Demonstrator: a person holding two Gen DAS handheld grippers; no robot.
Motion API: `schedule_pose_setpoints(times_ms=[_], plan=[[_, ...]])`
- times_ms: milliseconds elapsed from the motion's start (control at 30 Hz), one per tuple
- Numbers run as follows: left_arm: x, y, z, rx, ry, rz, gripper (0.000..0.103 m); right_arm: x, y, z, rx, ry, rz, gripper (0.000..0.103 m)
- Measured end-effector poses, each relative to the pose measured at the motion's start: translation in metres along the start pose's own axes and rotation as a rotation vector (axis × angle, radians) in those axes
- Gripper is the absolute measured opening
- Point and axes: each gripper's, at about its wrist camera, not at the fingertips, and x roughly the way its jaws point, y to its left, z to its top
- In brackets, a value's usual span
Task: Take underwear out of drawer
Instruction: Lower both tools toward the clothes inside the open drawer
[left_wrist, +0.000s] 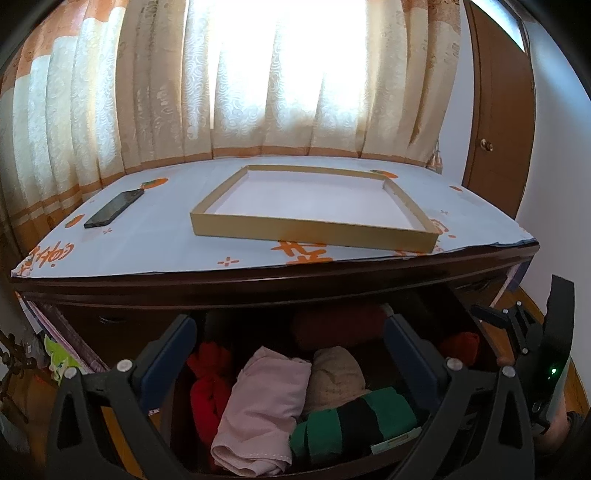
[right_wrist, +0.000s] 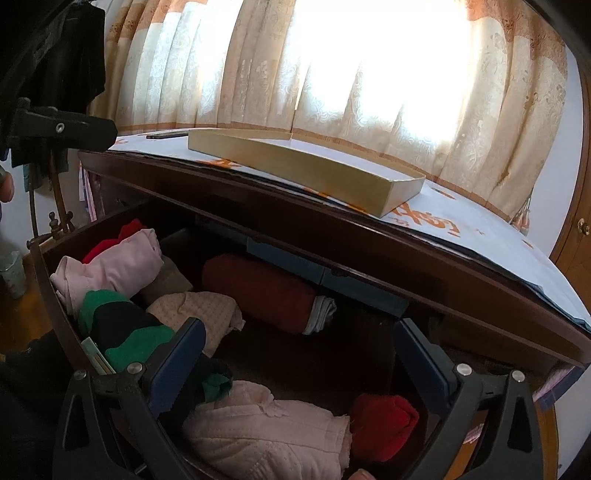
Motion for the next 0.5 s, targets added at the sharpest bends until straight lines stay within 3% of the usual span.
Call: schedule_pose_setpoints(times_ms=[500], plan=[[-0.0019, -0.0047, 0.0009, 0.057, 0.019, -0.01, 0.103, 0.0094, 0.001, 0.0032, -0.019, 0.047, 0.008, 0.102]])
